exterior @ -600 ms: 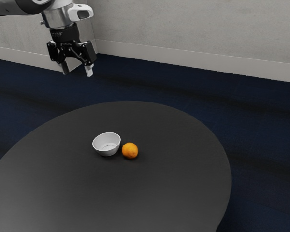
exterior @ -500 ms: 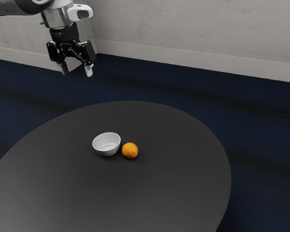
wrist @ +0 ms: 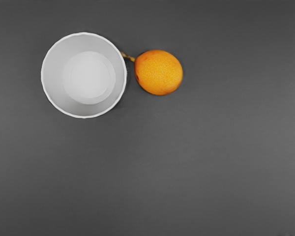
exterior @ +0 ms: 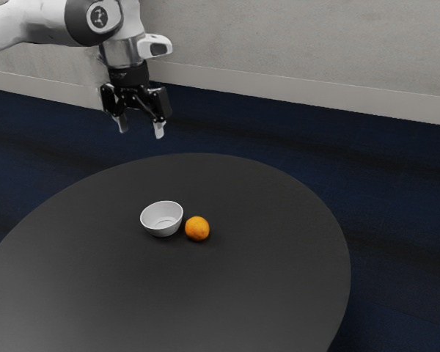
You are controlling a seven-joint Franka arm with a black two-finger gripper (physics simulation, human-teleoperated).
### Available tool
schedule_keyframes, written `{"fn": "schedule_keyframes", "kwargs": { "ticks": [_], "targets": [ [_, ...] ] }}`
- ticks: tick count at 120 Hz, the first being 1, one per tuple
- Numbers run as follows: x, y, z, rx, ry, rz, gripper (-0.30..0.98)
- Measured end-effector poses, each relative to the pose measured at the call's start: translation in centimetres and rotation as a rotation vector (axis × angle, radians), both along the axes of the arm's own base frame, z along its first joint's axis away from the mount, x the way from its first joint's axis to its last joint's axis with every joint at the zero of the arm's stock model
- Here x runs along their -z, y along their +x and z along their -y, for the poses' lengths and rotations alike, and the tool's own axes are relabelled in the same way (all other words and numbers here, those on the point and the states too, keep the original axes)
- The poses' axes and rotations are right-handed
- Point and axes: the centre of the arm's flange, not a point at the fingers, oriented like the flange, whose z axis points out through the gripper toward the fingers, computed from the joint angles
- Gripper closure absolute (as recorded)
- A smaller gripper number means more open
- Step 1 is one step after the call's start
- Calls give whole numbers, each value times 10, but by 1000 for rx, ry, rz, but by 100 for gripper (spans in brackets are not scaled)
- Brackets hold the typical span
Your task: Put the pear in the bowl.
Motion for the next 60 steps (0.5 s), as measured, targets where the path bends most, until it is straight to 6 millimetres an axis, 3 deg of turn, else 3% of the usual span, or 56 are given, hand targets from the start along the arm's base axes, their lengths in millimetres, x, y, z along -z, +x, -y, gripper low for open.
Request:
{"fn": "schedule_keyframes", "kwargs": {
  "ticks": [9, 15, 43, 60],
  "targets": [
    [33, 15, 42, 65, 7, -30, 0],
    [50, 21, 58, 87, 11, -39, 0],
    [115, 22, 99, 147, 22, -58, 0],
    [145, 21, 103, 153, 25, -58, 0]
  ]
}}
